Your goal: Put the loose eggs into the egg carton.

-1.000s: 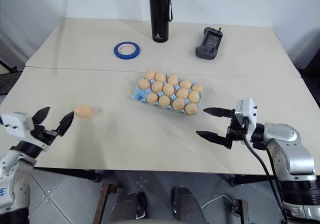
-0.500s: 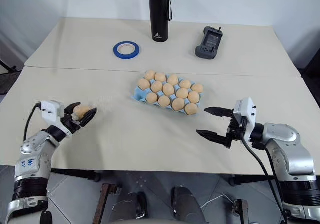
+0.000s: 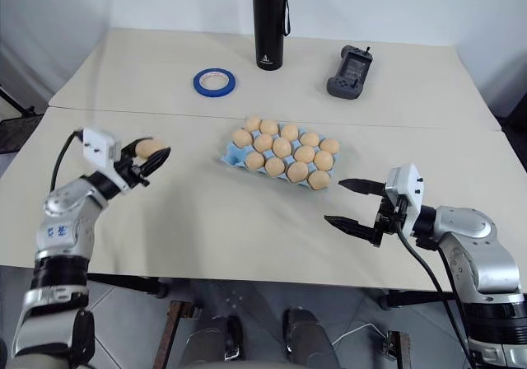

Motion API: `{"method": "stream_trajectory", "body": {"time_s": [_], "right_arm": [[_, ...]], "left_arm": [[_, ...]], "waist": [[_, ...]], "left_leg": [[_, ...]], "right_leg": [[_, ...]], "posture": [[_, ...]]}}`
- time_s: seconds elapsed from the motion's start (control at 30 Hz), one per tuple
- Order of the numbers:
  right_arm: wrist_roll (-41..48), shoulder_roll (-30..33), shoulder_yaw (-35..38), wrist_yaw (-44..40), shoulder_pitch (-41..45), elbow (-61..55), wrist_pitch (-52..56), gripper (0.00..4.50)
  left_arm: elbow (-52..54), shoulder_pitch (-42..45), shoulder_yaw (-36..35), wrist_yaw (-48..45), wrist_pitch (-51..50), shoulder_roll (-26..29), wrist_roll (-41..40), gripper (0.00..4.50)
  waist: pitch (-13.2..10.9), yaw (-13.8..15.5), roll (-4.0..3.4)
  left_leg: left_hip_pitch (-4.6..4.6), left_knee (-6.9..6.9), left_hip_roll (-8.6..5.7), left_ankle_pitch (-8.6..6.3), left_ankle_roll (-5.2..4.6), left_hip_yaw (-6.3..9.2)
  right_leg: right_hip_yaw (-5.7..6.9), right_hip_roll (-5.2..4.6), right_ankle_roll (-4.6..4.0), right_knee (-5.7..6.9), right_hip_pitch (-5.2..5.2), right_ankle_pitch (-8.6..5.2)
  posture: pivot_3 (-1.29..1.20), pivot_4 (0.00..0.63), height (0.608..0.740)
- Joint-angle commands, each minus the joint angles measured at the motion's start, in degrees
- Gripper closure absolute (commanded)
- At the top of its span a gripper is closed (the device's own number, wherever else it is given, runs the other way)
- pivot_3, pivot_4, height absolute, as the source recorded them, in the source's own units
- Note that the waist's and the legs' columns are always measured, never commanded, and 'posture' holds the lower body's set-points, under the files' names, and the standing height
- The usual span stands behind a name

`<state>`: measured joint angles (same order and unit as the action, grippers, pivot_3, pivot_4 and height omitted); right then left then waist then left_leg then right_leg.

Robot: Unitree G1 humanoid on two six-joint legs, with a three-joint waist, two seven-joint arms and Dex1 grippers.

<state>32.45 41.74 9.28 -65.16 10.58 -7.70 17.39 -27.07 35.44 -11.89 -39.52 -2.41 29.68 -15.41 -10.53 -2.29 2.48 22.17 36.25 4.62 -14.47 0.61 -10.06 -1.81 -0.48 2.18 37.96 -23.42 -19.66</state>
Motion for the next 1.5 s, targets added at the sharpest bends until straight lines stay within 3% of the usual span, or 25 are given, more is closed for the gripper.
{"method": "stream_trajectory", "body": {"time_s": [0.03, 0.33, 0.67, 0.83, 0.9, 0.93, 1.2, 1.5], "right_arm": [[-0.14, 0.05, 1.05, 0.38, 0.54, -1.07, -1.33, 0.0], [0.19, -0.02, 2.62, 2.43, -2.74, -3.52, -1.86, 0.0], [0.67, -0.08, 4.1, 4.3, -6.61, -6.58, -1.84, 0.0], [0.59, -0.1, 3.93, 4.39, -5.94, -6.09, -2.02, 0.0], [0.55, -0.04, 3.91, 4.32, -5.71, -5.82, -2.08, 0.0], [0.51, -0.02, 3.88, 4.27, -5.61, -5.68, -2.11, 0.0], [0.09, -0.17, 2.97, 3.76, -2.91, -4.14, -2.44, 0.0], [-1.4, -0.87, -1.0, 0.76, 3.96, 1.46, -3.61, 0.0]], "left_arm": [[-8.3, 6.4, 3.54, -4.41, 4.3, -2.44, 1.54, 2.33], [-30.46, 19.86, 7.42, -10.86, 12.67, -7.74, 5.34, 2.33], [-36.23, 24.08, 6.65, -15.71, 16.87, -10.86, 5.17, 2.33], [-37.52, 24.64, 7.03, -13.54, 17.88, -10.48, 7.08, 0.76], [-36.86, 24.63, 6.68, -14.33, 18.28, -10.4, 6.77, 0.06], [-36.49, 24.61, 6.54, -14.98, 18.27, -10.33, 6.52, 0.02], [-26.81, 21.56, 4.2, -16.81, 16.47, -6.61, 3.74, 0.02], [0.97, 2.96, 2.38, -21.09, -0.59, 3.3, -1.99, 0.02]], "waist": [[0.0, 0.39, 0.0], [0.0, 0.16, 0.0], [0.0, 0.46, 0.01], [0.0, 0.26, 0.01], [0.0, 0.32, 0.01], [0.0, 0.35, 0.01], [0.0, 0.13, 0.01], [-0.02, -1.03, -0.02]], "left_leg": [[0.01, 0.02, 0.0, -0.01, 0.0, -0.02], [0.1, 0.05, 0.07, -0.01, 0.13, -0.14], [0.15, 0.25, 0.06, -0.03, 0.1, -0.1], [0.14, 0.26, 0.07, -0.03, 0.1, -0.08], [0.15, 0.26, 0.07, -0.03, 0.09, -0.08], [0.15, 0.27, 0.06, -0.03, 0.09, -0.08], [0.15, 0.32, 0.07, -0.03, 0.09, -0.08], [0.11, 0.54, 0.15, 0.0, 0.13, -0.08]], "right_leg": [[-0.01, 0.01, 0.01, -0.02, 0.0, 0.0], [-0.12, 0.13, 0.05, -0.02, -0.19, -0.05], [-0.09, 0.1, 0.06, 0.07, -0.16, -0.05], [-0.1, 0.12, 0.06, 0.13, -0.17, -0.05], [-0.09, 0.11, 0.06, 0.12, -0.17, -0.05], [-0.09, 0.11, 0.06, 0.12, -0.17, -0.05], [-0.09, 0.11, 0.06, 0.21, -0.18, -0.06], [-0.09, 0.11, 0.03, 0.58, -0.18, -0.09]], "posture": [[0.0, 0.15, 0.74], [0.0, 0.15, 0.74], [0.0, 0.15, 0.74], [0.0, 0.15, 0.74], [0.0, 0.15, 0.74], [0.0, 0.15, 0.74], [0.0, 0.15, 0.74], [0.0, 0.15, 0.74]]}}
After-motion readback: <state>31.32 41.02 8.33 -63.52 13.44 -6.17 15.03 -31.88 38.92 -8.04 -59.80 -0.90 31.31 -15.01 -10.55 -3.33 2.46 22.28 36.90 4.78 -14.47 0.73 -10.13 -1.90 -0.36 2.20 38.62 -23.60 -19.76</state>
